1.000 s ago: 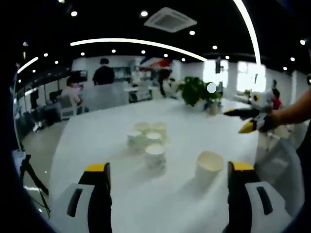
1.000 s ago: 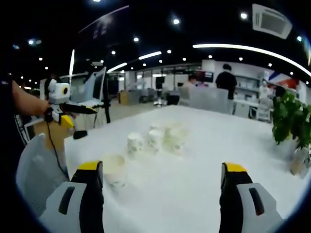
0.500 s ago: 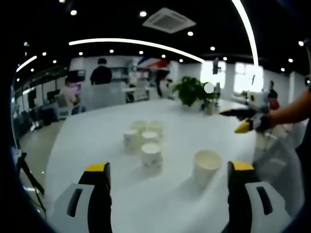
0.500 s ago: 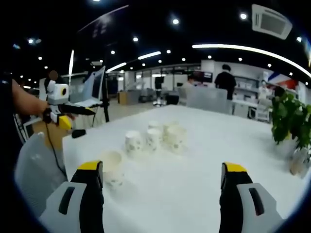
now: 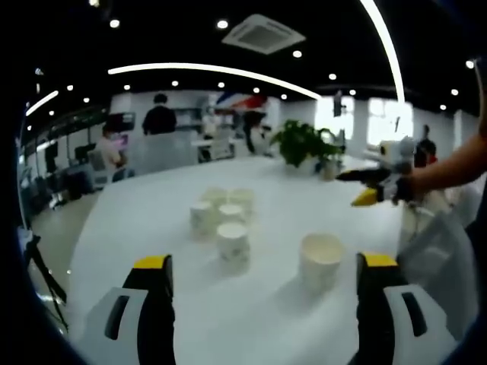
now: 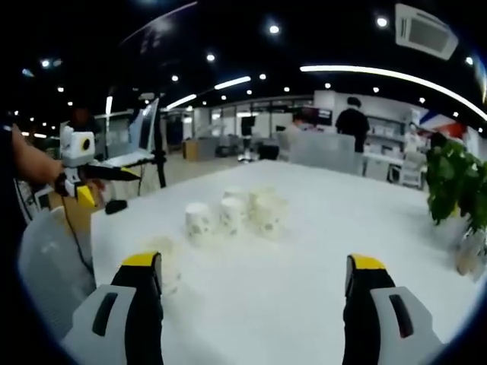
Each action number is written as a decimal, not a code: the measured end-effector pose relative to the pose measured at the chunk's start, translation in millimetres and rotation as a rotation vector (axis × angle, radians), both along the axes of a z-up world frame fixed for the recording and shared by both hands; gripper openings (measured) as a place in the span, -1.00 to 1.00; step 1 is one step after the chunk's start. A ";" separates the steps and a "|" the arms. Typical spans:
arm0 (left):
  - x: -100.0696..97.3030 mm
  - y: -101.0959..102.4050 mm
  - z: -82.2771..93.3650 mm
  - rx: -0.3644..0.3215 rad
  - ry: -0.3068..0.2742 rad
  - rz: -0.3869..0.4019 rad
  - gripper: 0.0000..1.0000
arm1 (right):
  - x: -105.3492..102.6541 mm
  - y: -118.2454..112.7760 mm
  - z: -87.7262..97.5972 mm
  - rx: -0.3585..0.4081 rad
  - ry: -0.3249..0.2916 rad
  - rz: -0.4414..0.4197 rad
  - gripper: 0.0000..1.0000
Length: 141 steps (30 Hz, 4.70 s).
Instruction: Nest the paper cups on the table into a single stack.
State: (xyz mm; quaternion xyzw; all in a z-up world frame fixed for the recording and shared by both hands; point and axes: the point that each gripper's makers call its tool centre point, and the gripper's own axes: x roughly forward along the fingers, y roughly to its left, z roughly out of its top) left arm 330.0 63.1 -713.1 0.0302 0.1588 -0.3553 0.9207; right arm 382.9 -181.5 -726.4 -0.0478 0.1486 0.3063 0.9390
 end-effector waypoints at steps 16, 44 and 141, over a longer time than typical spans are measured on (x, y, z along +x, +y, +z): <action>-0.3 0.2 -4.4 0.018 -0.007 0.004 0.99 | 48.3 20.4 -9.2 0.002 0.004 0.027 0.91; -14.4 7.0 -22.0 -0.025 -0.017 0.063 0.99 | 163.1 59.4 -41.9 -0.028 0.041 0.073 0.79; -40.1 -27.1 -35.8 0.095 -0.021 -0.024 0.99 | 123.5 85.3 86.4 0.029 0.026 0.132 -0.19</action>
